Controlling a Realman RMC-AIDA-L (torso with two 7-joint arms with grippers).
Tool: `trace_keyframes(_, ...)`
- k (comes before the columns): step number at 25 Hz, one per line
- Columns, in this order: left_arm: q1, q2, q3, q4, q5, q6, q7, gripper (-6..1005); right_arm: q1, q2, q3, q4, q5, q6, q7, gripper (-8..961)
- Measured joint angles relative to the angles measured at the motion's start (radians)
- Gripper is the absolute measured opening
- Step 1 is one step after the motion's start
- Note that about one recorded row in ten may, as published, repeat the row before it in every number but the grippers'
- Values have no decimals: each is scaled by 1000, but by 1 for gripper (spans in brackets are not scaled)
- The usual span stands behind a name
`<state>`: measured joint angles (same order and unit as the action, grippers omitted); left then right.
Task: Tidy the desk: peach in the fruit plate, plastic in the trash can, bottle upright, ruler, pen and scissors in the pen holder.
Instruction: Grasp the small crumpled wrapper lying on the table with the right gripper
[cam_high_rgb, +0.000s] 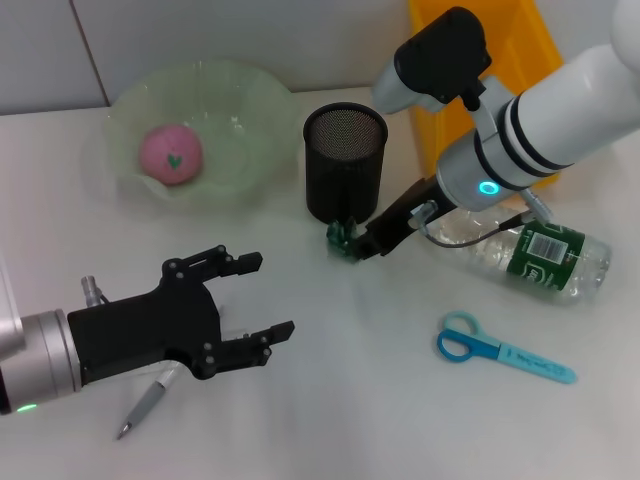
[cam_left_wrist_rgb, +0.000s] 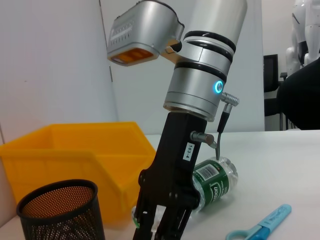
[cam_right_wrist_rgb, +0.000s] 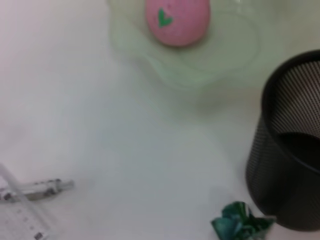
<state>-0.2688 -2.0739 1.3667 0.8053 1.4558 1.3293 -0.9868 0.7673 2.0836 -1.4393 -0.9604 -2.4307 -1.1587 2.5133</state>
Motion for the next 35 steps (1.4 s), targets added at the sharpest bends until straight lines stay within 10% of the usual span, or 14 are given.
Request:
trace_keyframes(18, -6, 0, 7, -3, 0, 2, 8, 799, 55, 4, -28, 111, 13, 110, 10, 750)
trace_keyframes(35, -9, 0, 8, -11, 0, 4, 27, 798, 97, 6, -56, 206, 40, 162, 14, 670)
